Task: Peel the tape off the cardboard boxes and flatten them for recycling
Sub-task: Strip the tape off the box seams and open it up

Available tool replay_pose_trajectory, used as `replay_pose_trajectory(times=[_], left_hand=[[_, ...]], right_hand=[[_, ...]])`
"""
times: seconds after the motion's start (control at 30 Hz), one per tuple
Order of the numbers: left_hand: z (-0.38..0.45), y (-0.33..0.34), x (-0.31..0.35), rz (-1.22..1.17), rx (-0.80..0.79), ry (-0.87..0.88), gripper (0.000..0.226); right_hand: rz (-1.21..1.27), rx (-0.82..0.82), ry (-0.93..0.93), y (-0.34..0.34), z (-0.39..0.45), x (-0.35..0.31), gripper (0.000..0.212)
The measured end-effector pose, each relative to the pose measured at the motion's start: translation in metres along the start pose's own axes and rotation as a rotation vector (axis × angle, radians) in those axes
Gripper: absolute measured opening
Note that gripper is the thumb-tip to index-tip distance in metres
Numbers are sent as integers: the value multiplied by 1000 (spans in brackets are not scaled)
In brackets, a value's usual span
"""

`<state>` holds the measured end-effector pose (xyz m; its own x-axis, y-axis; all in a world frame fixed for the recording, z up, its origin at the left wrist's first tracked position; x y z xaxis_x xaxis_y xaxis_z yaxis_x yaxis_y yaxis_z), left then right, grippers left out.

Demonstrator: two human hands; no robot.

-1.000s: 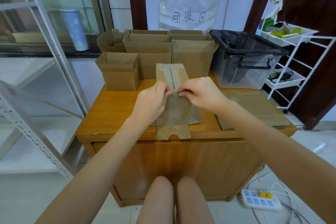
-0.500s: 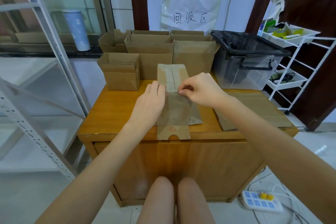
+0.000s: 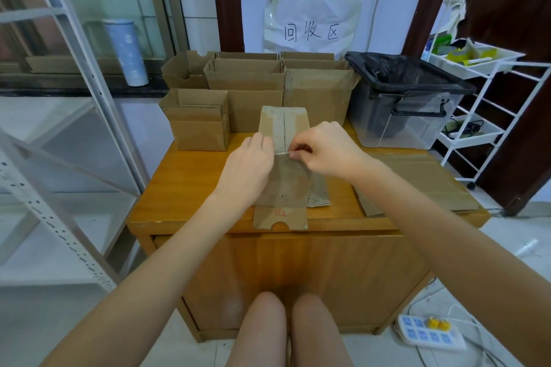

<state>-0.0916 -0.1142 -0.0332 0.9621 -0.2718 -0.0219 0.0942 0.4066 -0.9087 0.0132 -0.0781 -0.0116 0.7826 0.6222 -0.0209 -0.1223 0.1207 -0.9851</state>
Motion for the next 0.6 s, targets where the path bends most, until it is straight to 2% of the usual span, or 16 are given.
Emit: replay_pose_trajectory(times=[0.07, 0.13, 0.23, 0.43, 0.6], left_hand=[[-2, -2, -10, -119, -8, 9, 30], [-5, -3, -18, -226, -41, 46, 38], [-6, 5, -24, -231, -123, 88, 49], [-11, 11, -33, -284, -83, 75, 31], [-13, 10, -37, -380, -64, -45, 27]], right_hand=[[14, 7, -3, 0, -1, 1, 21], [43, 13, -6, -1, -1, 2, 20], [61, 10, -9, -1, -1, 2, 19], [49, 2, -24, -2, -3, 0, 20], [48, 0, -24, -1, -2, 0, 21]])
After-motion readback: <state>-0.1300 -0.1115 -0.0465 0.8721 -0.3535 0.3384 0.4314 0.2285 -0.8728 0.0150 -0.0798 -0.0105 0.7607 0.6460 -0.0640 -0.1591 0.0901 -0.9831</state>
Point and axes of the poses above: each hand's wrist, its own z-axis towards the middle knuckle, its own y-axis out of the palm, x = y × z, the point moved 7 cm from there along z, towards the middle knuckle, and after that the axes turned 8 degrees about -x, right-handed, at the moved point
